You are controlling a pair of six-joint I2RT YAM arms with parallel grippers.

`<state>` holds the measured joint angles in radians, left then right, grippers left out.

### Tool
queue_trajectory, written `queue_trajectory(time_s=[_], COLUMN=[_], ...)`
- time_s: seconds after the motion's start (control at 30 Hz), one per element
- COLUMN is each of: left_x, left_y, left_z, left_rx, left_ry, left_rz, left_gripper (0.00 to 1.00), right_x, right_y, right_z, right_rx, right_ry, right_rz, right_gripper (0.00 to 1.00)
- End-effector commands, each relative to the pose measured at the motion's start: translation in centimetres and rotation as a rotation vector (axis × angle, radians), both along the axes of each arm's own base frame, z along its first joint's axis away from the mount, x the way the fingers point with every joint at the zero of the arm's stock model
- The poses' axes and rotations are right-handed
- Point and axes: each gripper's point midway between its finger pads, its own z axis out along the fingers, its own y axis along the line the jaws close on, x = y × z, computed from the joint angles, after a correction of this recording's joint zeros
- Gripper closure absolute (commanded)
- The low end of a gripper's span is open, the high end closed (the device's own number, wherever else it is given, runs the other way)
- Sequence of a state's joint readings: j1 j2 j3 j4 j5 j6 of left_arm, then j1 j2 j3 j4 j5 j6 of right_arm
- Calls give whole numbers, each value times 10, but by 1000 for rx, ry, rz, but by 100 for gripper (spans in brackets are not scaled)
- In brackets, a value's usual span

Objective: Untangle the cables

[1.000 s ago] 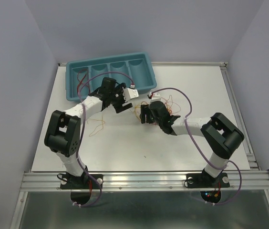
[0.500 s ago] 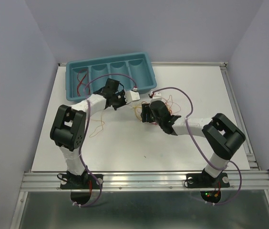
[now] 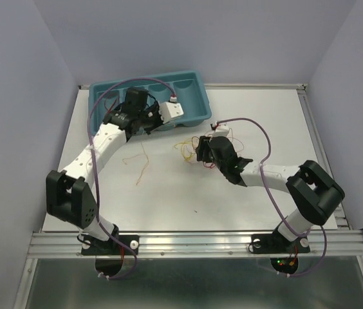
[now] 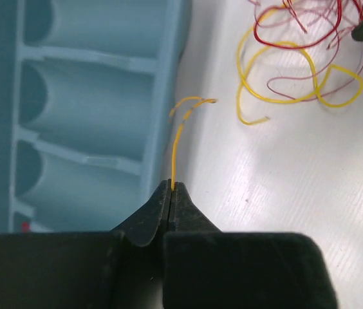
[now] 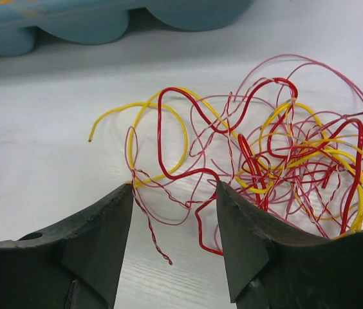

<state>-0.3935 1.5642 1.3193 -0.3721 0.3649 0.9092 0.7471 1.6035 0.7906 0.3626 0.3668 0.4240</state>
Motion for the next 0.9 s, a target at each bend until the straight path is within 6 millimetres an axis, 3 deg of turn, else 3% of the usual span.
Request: queue_trajectory(time_s=[0.0,0.13,0.2,0.37,0.4,0.47,0.5,0.53,0.6,0.63,0.7,0.87], left_x=[-27,-42,-40,-1,8,16,26,29,42,44,56,85], left_y=[6,8,9,28,32,38,39,46,50,59,66,101], left_z=[80,117,132,194,215,236,237,266,278,305,324,348], left_rx=[-88,-133,-170,-266,-296,-334,-336,-365,-382,-414,-460,-540], left_ry=[-43,-30,-33,-192,-235,-264,-261,-319,-334,-395,-452,-646], left_rz=[19,17,44,266,281,306,323,336,364,390,433,580], left_gripper=[100,100,100,100,100,100,100,100,100,100,100,100], right_x=[7,6,5,1,1,0,-1,-1,-2,-2,-2,-4], right_y=[-6,-4,-4,-6,-6,-7,-6,-7,-7,-7,-7,-7], right_z=[27,28,31,36,38,39,41,41,42,42,43,45], right_rx=[71,83,94,115,118,120,124,125,127,131,133,140], right_ry=[-77,-74,-77,-92,-96,-97,-100,-101,-102,-103,-103,-107], right_rz=[-53,-44,-45,-37,-38,-37,-32,-34,-32,-31,-28,-24], right_gripper=[40,40,40,40,40,40,40,40,40,40,40,39])
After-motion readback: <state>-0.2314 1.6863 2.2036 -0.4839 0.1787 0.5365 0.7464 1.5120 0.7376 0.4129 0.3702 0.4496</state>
